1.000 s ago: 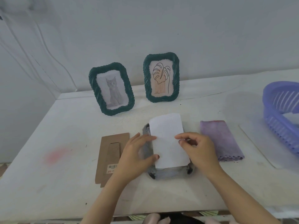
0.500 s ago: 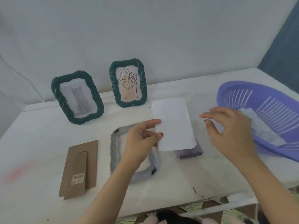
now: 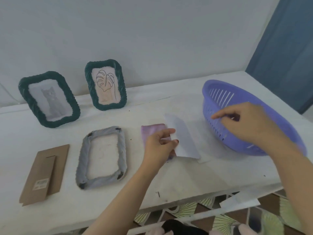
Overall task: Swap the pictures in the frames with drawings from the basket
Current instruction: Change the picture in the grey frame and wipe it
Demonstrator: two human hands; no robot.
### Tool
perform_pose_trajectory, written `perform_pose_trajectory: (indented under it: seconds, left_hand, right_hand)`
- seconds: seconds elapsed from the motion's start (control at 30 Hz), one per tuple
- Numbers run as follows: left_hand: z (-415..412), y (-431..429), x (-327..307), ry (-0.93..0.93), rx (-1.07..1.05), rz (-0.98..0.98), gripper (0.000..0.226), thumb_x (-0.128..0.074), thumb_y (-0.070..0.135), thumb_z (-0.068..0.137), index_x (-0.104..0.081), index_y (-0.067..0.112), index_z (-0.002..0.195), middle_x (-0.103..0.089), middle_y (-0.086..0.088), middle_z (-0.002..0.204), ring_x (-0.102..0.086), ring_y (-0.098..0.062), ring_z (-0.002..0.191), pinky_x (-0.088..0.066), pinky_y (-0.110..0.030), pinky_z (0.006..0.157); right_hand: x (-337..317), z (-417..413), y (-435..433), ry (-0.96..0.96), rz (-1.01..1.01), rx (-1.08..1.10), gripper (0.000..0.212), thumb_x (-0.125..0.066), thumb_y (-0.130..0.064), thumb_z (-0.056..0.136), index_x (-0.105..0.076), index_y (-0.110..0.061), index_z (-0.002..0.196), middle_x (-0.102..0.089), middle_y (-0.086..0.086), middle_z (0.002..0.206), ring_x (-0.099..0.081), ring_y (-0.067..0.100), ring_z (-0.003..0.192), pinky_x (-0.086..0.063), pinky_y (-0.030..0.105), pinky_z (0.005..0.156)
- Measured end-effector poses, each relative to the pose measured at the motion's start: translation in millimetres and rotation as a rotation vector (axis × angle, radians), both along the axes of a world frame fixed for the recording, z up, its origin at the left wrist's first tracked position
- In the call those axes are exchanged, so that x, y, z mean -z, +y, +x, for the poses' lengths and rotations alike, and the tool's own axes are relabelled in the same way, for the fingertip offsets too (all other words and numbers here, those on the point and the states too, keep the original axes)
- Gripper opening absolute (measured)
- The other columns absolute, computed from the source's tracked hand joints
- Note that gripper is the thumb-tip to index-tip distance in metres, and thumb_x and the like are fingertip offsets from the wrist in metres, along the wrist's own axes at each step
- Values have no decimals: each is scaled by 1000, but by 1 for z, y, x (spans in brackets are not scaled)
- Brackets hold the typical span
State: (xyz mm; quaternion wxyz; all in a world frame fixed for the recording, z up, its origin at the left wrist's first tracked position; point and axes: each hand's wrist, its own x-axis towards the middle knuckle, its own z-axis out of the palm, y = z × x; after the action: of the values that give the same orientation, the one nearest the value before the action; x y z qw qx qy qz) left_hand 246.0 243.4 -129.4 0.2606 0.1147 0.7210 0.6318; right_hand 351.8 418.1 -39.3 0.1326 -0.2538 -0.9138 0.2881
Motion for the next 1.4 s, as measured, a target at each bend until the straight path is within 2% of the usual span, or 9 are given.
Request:
perform_pose_trajectory:
  seconds: [0.1, 0.43, 0.63, 0.77, 0.93, 1.07, 1.17, 1.3, 1.4]
  left_hand:
    - [10, 21, 4, 2, -18, 1, 27, -64, 4, 82, -64, 15, 106, -67, -5, 74, -63, -13, 54, -49, -19, 49]
    - [33, 52, 21, 121, -48, -172, 30, -68, 6, 77, -64, 13, 106, -68, 1, 77, -70, -20, 67, -57, -34, 74]
    - [35, 54, 24, 222, -16, -297, 35, -66, 8, 77, -64, 17, 110, -72, -7, 81, -70, -16, 69, -53, -21, 69]
    - [35, 54, 26, 297, 11, -362, 36, -64, 9, 78, -63, 19, 112, -71, -8, 82, -67, -14, 69, -44, -7, 53]
    - [36, 55, 29, 626, 79, -595, 49, -64, 16, 77, -54, 24, 125, -35, -5, 138, -48, -19, 118, -38, -22, 88]
    - [37, 58, 16, 685, -38, -304, 48, -50, 21, 92, -36, 25, 138, -34, 0, 144, -36, -16, 131, -31, -26, 106]
    - [37, 59, 2, 689, 27, -103, 47, -44, 39, 93, -29, 39, 138, -32, 14, 148, -28, -3, 136, -29, -26, 109]
    - [39, 61, -7, 821, 192, -157, 61, -54, 48, 87, -24, 45, 140, -24, 23, 148, -11, 8, 138, -15, -19, 111]
    - [41, 62, -6, 797, 209, -162, 64, -58, 45, 85, -23, 46, 140, -31, 26, 144, -17, 1, 138, -23, -30, 113]
  right_hand:
    - [-5, 0, 14, 2, -30, -56, 30, -54, -9, 83, -72, -33, 80, -64, -2, 70, -53, 12, 58, -37, 6, 53]
    - [-1, 2, 22, 25, -77, -175, 24, -60, -12, 83, -73, -32, 85, -69, 4, 86, -61, 12, 71, -39, 2, 61]
    - [13, -1, 15, 12, -80, -256, 19, -62, -15, 83, -73, -27, 91, -61, -17, 80, -50, -23, 60, -35, -7, 61]
    - [28, -2, 7, -20, -72, -272, 18, -61, -19, 84, -73, -27, 95, -63, -16, 80, -52, -11, 59, -31, -9, 65]
    - [39, 2, 6, -5, -187, -255, 15, -64, -26, 84, -74, -32, 92, -65, -25, 83, -53, -10, 72, -40, 8, 70]
    - [27, 5, 35, 49, -376, -187, 12, -66, -25, 83, -74, -29, 91, -68, -21, 84, -61, -5, 77, -47, 16, 73]
    - [28, 5, 68, -147, -175, -53, 18, -65, -30, 84, -68, -27, 101, -68, -4, 100, -61, 8, 82, -43, 18, 62]
    - [38, 10, 92, -662, 171, -54, 62, -64, -43, 81, -40, -31, 137, -49, 0, 138, -47, 22, 124, -40, 30, 89]
    - [47, 11, 92, -695, 181, -85, 78, -72, -39, 73, -33, -29, 139, -56, 2, 128, -52, 25, 115, -45, 33, 85]
